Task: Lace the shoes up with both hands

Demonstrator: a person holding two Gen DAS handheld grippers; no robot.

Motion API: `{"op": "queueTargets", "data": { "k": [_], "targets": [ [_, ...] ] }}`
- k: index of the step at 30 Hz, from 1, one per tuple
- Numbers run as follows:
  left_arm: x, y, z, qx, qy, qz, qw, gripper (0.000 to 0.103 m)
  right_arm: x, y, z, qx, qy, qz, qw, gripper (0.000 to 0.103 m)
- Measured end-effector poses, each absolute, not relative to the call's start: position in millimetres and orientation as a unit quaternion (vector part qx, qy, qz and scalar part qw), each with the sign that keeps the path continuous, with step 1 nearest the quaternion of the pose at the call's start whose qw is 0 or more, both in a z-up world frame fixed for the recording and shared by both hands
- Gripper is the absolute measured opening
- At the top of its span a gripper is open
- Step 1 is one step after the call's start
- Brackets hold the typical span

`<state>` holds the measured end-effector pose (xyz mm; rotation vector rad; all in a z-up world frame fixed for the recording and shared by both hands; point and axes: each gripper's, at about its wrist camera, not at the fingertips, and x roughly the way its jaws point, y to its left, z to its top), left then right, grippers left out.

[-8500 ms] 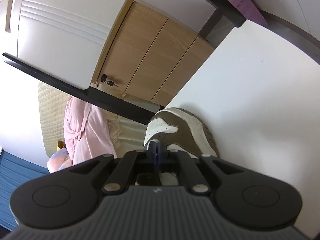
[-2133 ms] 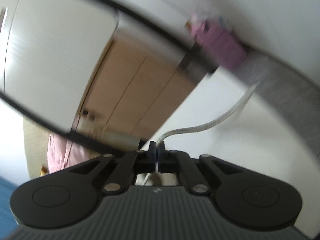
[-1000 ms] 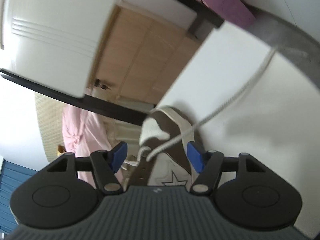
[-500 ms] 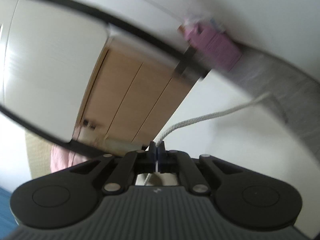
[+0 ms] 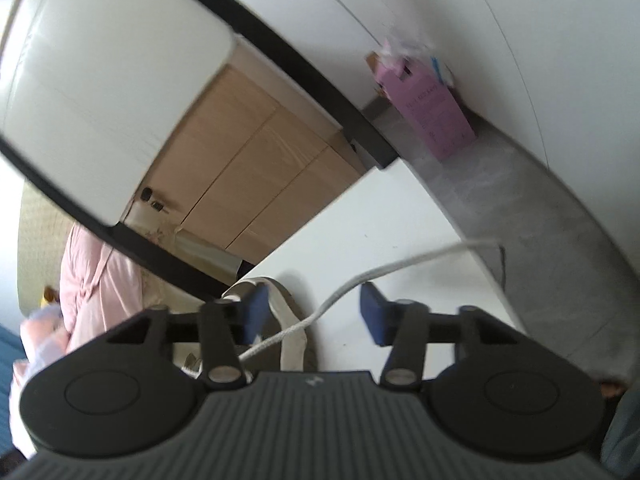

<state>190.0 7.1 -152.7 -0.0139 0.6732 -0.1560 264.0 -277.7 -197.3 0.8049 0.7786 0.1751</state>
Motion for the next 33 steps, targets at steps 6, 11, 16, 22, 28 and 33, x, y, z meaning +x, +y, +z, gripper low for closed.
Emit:
{"op": "queueTargets", "data": {
  "k": [6,11,16,22,28,33],
  "targets": [
    [179.1,18.2,-143.6,-0.019,0.303,-0.094,0.948,0.056,249.0,-265.6,-171.7,0.324,0.349,0.101,0.874,0.078],
    [162.7,48.0,-126.5,-0.075,0.271,-0.113,0.953,0.056,243.5,-243.9,-155.0,0.285,0.328,0.138,0.89,0.086],
    [170.6,99.3,-129.4,-0.227,0.29,-0.161,0.916,0.063,243.3,-216.0,-149.2,0.242,0.333,0.177,0.894,0.086],
    [202.1,140.8,-171.9,-0.436,0.358,-0.14,0.814,0.063,247.4,-198.5,-149.9,0.237,0.343,0.192,0.889,0.087],
    [236.1,146.7,-216.1,-0.526,0.405,-0.107,0.74,0.062,252.3,-184.8,-152.3,0.225,0.349,0.196,0.888,0.087],
    [256.7,147.4,-235.9,-0.545,0.422,-0.075,0.721,0.06,255.6,-174.5,-150.1,0.209,0.344,0.205,0.892,0.087]
  ]
}}
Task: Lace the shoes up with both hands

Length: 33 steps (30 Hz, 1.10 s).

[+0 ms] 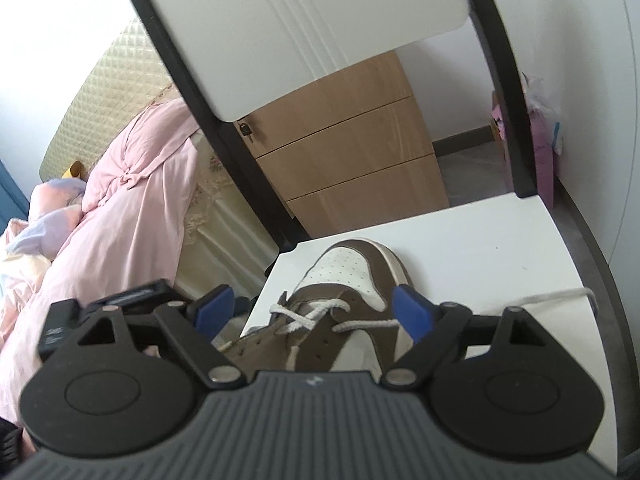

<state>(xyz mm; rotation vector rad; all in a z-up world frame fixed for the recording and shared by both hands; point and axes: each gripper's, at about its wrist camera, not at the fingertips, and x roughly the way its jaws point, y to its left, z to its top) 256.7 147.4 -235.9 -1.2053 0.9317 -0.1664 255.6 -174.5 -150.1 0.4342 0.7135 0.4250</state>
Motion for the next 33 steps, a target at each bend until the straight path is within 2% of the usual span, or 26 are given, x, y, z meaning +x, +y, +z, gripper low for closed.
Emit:
{"op": "queueTargets", "data": {
  "k": [1,4,5,6,8,15,19,21,22,23,33],
  "targets": [
    [259.8,148.3,-237.4,-0.55,0.419,-0.073,0.719,0.058,256.1,-171.0,-148.6,0.2,0.341,0.212,0.894,0.087],
    [272.0,154.4,-235.8,-0.548,0.414,-0.059,0.724,0.035,256.6,-158.8,-141.9,0.157,0.325,0.24,0.901,0.087],
    [274.5,157.5,-233.8,-0.544,0.412,-0.054,0.729,0.015,256.3,-153.9,-139.0,0.137,0.317,0.251,0.904,0.087],
    [276.7,160.5,-230.5,-0.538,0.409,-0.052,0.735,0.004,256.2,-148.2,-136.6,0.112,0.312,0.262,0.906,0.086],
    [276.5,168.7,-223.5,-0.532,0.395,-0.062,0.747,0.003,255.6,-137.1,-132.2,0.062,0.302,0.282,0.908,0.084],
    [277.1,176.2,-196.0,-0.498,0.337,-0.137,0.787,0.003,262.5,-89.1,-117.7,-0.094,0.294,0.338,0.889,0.054],
    [276.1,180.9,-193.8,-0.51,0.329,-0.155,0.78,0.003,272.3,-50.0,-122.4,-0.156,0.296,0.362,0.87,0.043],
    [275.2,183.2,-192.0,-0.515,0.321,-0.159,0.779,0.003,274.6,-33.0,-125.3,-0.182,0.291,0.362,0.866,0.016],
    [273.4,185.7,-191.1,-0.517,0.316,-0.158,0.78,0.003,275.7,-24.6,-126.8,-0.196,0.289,0.362,0.864,0.012],
    [275.5,187.9,-192.7,-0.522,0.313,-0.157,0.778,0.003,275.2,-23.0,-126.1,-0.198,0.289,0.362,0.864,0.003],
    [271.0,199.1,-184.2,-0.535,0.292,-0.142,0.78,0.003,254.5,-50.4,-109.7,-0.189,0.308,0.353,0.863,0.002]
  ]
}}
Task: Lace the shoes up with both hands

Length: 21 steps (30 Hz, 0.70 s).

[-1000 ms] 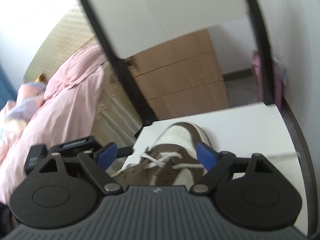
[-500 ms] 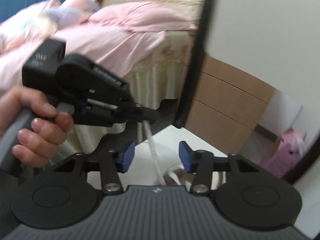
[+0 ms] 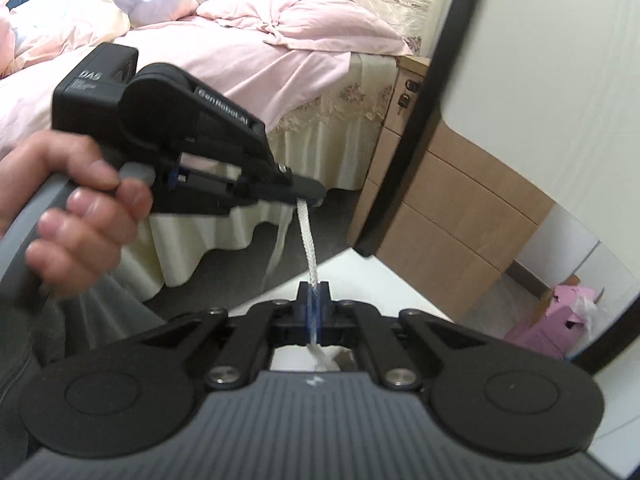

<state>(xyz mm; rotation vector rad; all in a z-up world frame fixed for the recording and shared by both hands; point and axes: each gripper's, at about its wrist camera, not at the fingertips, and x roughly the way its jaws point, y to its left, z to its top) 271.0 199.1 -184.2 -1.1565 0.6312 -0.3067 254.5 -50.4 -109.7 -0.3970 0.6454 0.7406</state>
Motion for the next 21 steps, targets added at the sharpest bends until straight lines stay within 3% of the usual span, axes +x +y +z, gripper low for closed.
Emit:
{"op": "queueTargets", "data": {
  "k": [9,13,15,21],
  "targets": [
    [264.7,197.6,-170.8,-0.495,0.291,-0.126,0.809,0.003,237.7,-84.3,-109.6,-0.224,0.338,0.336,0.85,0.003],
    [260.9,185.5,-152.1,-0.411,0.288,-0.11,0.858,0.003,239.0,-99.2,-110.3,-0.189,0.344,0.333,0.857,0.007],
    [259.5,179.6,-147.3,-0.393,0.284,-0.122,0.866,0.003,238.3,-100.6,-109.5,-0.173,0.342,0.337,0.86,0.033],
    [259.3,168.2,-142.5,-0.37,0.283,-0.148,0.872,0.003,241.7,-80.0,-109.5,-0.151,0.322,0.347,0.868,0.047]
  ]
}}
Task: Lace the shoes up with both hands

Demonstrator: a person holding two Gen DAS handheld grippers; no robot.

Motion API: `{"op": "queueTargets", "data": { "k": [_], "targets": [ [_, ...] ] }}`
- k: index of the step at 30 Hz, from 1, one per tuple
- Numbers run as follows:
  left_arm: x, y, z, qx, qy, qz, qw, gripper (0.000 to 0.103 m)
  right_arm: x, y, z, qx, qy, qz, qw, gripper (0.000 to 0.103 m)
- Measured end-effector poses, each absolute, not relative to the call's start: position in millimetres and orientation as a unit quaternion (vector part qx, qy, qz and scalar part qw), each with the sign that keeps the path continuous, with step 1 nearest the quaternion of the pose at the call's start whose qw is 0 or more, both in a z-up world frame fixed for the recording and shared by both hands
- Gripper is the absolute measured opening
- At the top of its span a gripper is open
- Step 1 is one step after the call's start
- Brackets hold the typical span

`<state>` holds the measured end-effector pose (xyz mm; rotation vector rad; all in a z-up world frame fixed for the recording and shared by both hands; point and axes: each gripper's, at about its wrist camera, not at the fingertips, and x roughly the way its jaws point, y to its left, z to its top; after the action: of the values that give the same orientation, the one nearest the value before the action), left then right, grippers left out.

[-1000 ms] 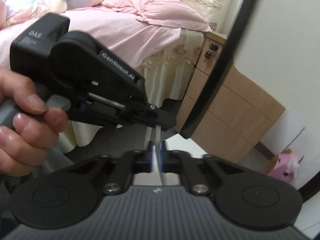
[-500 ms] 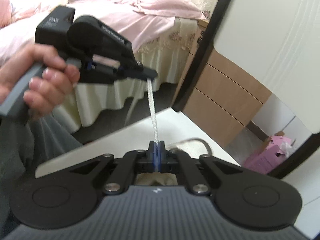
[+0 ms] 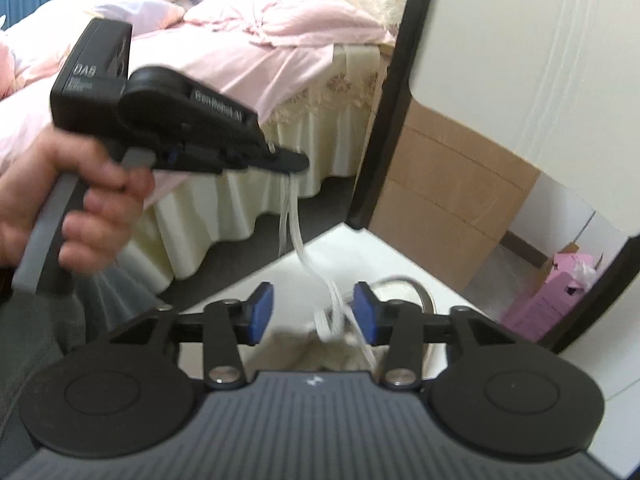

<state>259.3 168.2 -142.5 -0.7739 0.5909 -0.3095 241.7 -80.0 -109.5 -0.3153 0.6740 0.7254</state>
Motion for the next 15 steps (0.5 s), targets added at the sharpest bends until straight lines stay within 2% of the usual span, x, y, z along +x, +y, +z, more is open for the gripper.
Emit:
{"op": "queueTargets", "data": {
  "k": [8,10,12,15],
  "targets": [
    [258.3,165.3,-143.6,-0.386,0.269,-0.194,0.861,0.003,272.6,-39.5,-117.7,-0.145,0.3,0.345,0.878,0.045],
    [258.4,167.6,-144.1,-0.398,0.264,-0.202,0.855,0.003,279.4,-32.3,-121.2,-0.142,0.301,0.347,0.877,0.037],
    [258.1,172.7,-145.3,-0.413,0.258,-0.201,0.85,0.003,283.1,-27.6,-124.6,-0.145,0.301,0.345,0.877,0.005],
    [260.2,182.7,-149.4,-0.441,0.254,-0.189,0.84,0.003,282.1,-26.1,-126.7,-0.139,0.3,0.354,0.875,0.004]
  ]
}}
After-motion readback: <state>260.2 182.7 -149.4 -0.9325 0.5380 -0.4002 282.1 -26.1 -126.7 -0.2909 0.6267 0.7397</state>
